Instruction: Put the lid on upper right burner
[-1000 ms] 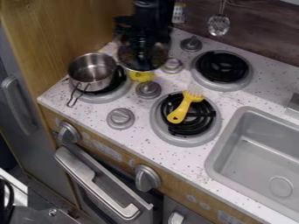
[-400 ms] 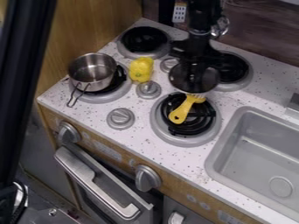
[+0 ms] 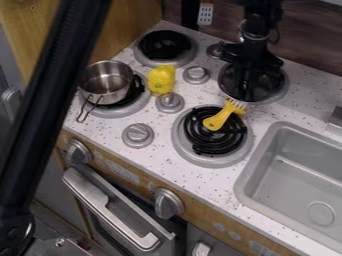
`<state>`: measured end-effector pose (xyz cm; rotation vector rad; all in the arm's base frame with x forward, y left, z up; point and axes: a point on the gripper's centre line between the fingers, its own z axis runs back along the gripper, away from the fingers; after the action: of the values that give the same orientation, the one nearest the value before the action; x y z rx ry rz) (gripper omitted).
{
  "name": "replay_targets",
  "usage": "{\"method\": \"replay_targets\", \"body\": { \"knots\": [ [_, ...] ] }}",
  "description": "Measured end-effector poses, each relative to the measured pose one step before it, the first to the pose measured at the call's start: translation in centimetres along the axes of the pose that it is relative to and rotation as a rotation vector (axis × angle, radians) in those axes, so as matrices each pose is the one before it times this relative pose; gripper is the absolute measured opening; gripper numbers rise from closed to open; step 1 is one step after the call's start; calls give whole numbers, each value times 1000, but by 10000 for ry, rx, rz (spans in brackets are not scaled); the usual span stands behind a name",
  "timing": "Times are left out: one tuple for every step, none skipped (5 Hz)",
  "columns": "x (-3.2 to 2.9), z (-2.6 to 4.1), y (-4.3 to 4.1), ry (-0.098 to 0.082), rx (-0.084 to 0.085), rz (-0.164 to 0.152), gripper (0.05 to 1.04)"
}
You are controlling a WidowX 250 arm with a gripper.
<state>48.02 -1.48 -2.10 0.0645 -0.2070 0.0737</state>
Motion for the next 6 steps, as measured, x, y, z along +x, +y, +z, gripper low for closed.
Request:
{"method": "replay_targets", "body": {
  "knots": [
    [947,-635,-186,-205,10,22,270],
    [769,-589,-130,-149,-98,109,270],
    [999,-182,728,-230,61,167,270],
    [-76,-1070,393,-32,-28,146,312],
    [115,-81,712,22,-269,315,610],
    [-879,-126,678,42,131,-61,907]
  ]
}}
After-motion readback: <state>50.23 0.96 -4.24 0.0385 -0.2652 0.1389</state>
